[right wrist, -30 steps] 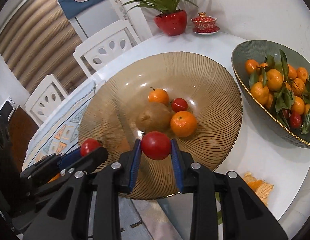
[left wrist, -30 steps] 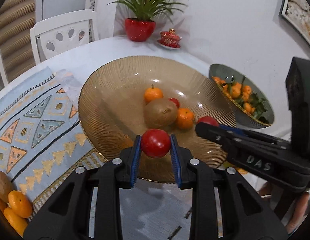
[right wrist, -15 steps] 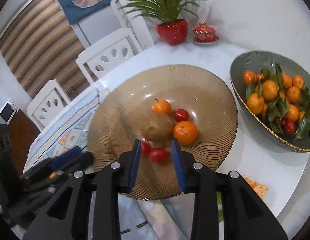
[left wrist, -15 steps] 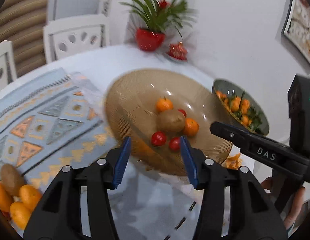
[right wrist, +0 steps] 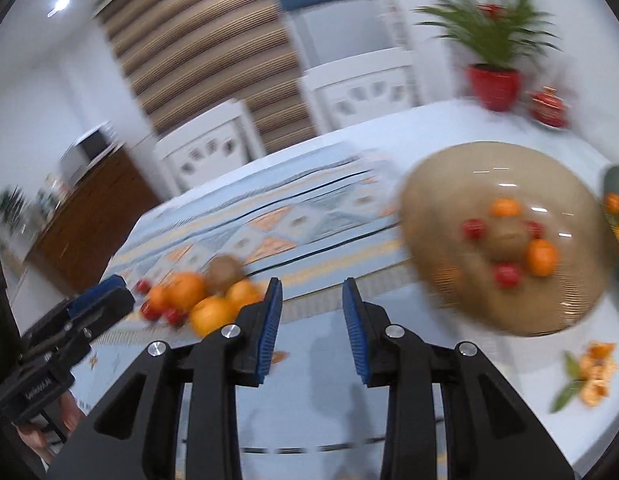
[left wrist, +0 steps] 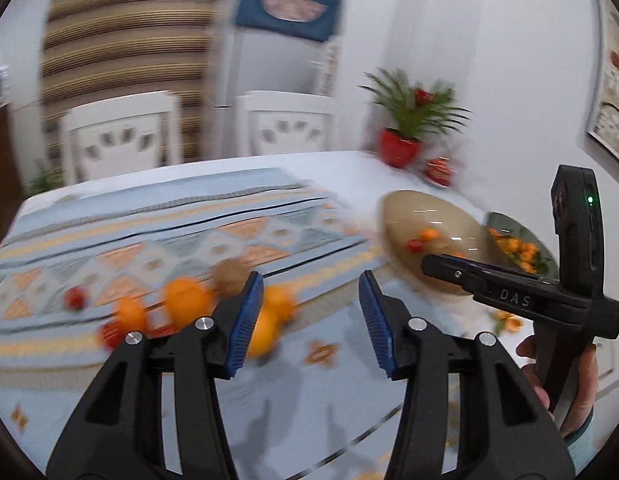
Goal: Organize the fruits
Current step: 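Move both open tools back to the row of fruit, then lower the right tool around a large orange while the left tool approaches a tomato, then grasp a red tomato with the left tool while the right tool grasps the large orange, then carry tomato and orange to the amber glass bowl and open both tools, then move both open tools back to the row of fruit, then grasp a red tomato with the left tool while the right tool grasps an orange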
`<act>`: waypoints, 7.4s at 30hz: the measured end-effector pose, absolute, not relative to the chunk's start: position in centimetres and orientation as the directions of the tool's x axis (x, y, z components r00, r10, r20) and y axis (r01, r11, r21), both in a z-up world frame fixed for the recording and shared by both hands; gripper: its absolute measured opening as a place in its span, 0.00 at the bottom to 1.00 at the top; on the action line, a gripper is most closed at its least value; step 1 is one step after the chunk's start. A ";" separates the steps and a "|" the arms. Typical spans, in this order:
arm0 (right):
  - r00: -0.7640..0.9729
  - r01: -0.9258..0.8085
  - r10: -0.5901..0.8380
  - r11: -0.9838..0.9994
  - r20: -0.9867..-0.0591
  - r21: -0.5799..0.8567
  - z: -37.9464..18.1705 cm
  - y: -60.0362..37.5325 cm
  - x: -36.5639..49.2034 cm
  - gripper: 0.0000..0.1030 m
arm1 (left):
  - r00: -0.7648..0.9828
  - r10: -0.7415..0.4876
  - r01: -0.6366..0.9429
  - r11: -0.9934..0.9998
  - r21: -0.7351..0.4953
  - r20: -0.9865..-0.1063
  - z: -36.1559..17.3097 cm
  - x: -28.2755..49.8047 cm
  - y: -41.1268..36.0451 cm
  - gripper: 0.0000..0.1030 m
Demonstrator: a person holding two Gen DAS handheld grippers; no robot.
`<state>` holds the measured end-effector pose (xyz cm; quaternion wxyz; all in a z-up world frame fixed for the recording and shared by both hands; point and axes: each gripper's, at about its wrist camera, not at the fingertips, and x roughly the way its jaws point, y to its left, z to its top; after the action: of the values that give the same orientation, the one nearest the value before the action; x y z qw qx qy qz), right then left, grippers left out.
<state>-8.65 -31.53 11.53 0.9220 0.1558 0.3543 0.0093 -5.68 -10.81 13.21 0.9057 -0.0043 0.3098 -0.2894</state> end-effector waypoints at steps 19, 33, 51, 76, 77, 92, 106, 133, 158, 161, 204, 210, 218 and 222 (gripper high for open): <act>0.657 -0.070 0.230 0.967 -0.718 0.245 2.7 -21.3 -4.1 0.42 | 0.676 -0.270 0.174 0.963 -0.208 -0.686 2.7 -1.1 3.7 0.53; 0.647 -0.056 0.218 0.969 -0.731 0.240 2.3 -21.4 -3.6 0.50 | 0.689 -0.236 0.144 0.971 -0.190 -0.686 2.5 -1.1 3.7 0.69; 0.606 -0.183 0.256 0.966 -0.753 0.182 4.7 -15.4 -3.0 0.49 | 0.507 -0.337 0.321 0.928 -0.189 -0.793 5.0 2.5 1.2 0.52; 0.621 0.047 0.156 0.971 -0.768 0.236 3.0 -20.1 0.5 0.56 | 0.564 -0.291 0.265 0.950 -0.163 -0.773 1.2 6.6 -0.2 0.31; 0.622 0.050 0.156 0.970 -0.767 0.238 2.9 -20.1 0.5 0.56 | 0.567 -0.288 0.265 0.951 -0.161 -0.771 1.2 6.5 -0.1 0.31; 0.601 0.036 0.209 0.957 -0.771 0.288 2.6 -20.0 -0.5 0.54 | 0.629 -0.271 0.298 0.950 -0.096 -0.729 2.1 4.7 -0.9 0.31; 0.737 0.088 0.195 0.921 -0.647 0.378 9.3 -28.6 -7.7 0.54 | 0.586 -0.516 0.519 0.831 -0.199 -0.625 9.3 -2.1 -11.7 0.31; 0.702 0.502 -0.118 0.781 -0.702 0.370 8.5 -50.9 -13.4 0.55 | 0.331 -0.659 0.744 0.622 -0.242 -0.676 8.7 -2.5 -37.6 0.31; 0.765 0.402 -0.081 0.835 -0.639 0.375 12.1 -43.9 -14.4 0.61 | 0.424 -0.688 0.692 0.666 -0.279 -0.589 11.5 -4.1 -27.0 0.50; 0.763 0.378 -0.066 0.852 -0.643 0.361 12.1 -42.1 -13.8 0.61 | 0.453 -0.681 0.672 0.685 -0.282 -0.575 11.6 -4.5 -23.9 0.51; 0.638 0.040 0.080 0.990 -0.766 0.136 2.1 -22.8 1.9 0.63 | 0.620 -0.217 0.113 0.976 -0.188 -0.754 1.0 12.1 3.6 0.27; 0.633 0.044 0.077 0.990 -0.771 0.135 1.8 -22.8 2.2 0.56 | 0.637 -0.184 0.114 0.983 -0.144 -0.749 1.1 11.6 3.0 0.27; 0.633 0.082 0.061 0.986 -0.772 0.145 1.6 -23.6 2.1 0.37 | 0.658 -0.185 0.127 0.983 -0.135 -0.730 1.4 11.0 2.9 0.27; 0.654 0.077 0.068 0.985 -0.754 0.155 2.0 -23.7 1.7 0.37 | 0.676 -0.182 0.139 0.983 -0.120 -0.714 1.7 10.6 2.5 0.27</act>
<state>1.68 -23.69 2.00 0.9052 0.0870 0.4161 -0.0025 10.62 2.55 1.75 0.9149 -0.0277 0.3931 -0.0878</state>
